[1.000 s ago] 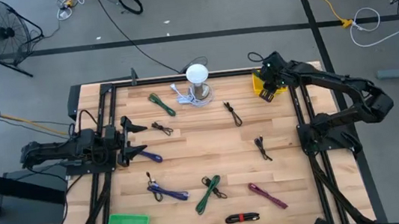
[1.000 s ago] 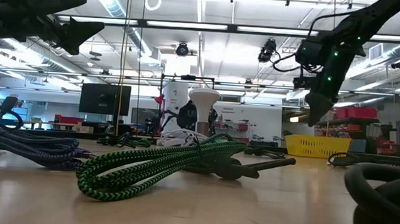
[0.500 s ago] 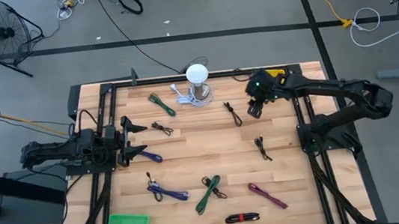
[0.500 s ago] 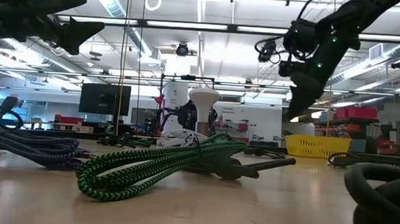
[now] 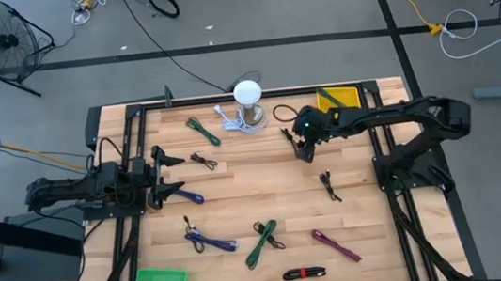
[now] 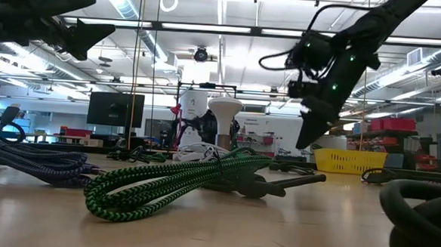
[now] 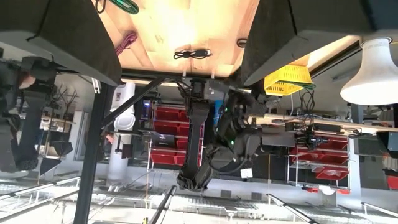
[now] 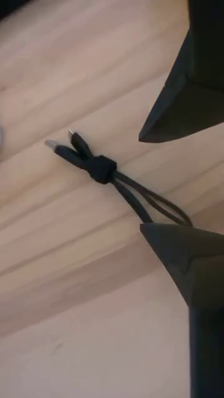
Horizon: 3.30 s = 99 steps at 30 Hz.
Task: Pick & Place USB Port
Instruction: Put the black USB cable into the green bin
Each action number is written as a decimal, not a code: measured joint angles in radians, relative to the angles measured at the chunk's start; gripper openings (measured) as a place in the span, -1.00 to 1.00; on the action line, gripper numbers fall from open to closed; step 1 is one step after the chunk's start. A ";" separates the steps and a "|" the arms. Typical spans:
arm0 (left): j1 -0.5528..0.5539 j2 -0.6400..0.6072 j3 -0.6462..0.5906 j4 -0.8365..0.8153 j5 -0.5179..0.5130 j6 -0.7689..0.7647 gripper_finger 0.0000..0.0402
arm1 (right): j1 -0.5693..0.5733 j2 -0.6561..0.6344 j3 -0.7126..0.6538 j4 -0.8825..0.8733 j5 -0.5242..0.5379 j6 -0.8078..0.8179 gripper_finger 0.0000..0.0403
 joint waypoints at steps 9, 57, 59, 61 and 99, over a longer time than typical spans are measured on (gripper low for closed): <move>0.000 0.000 0.000 0.000 -0.007 0.006 0.69 | -0.001 0.123 0.000 0.056 -0.001 0.007 0.34; 0.000 0.000 0.000 0.193 -0.006 -0.107 0.69 | 0.010 0.010 0.077 0.005 -0.067 -0.131 -0.99; -0.001 0.000 0.000 0.200 -0.042 -0.109 0.69 | 0.027 -0.005 0.093 -0.015 -0.089 -0.126 -0.99; 0.000 0.007 0.000 0.202 -0.104 -0.109 0.69 | 0.052 -0.015 0.119 -0.031 -0.096 -0.125 -0.99; 0.001 1.220 0.911 0.357 -0.138 0.216 0.69 | 0.432 -0.115 0.790 -0.163 0.027 -0.379 -0.99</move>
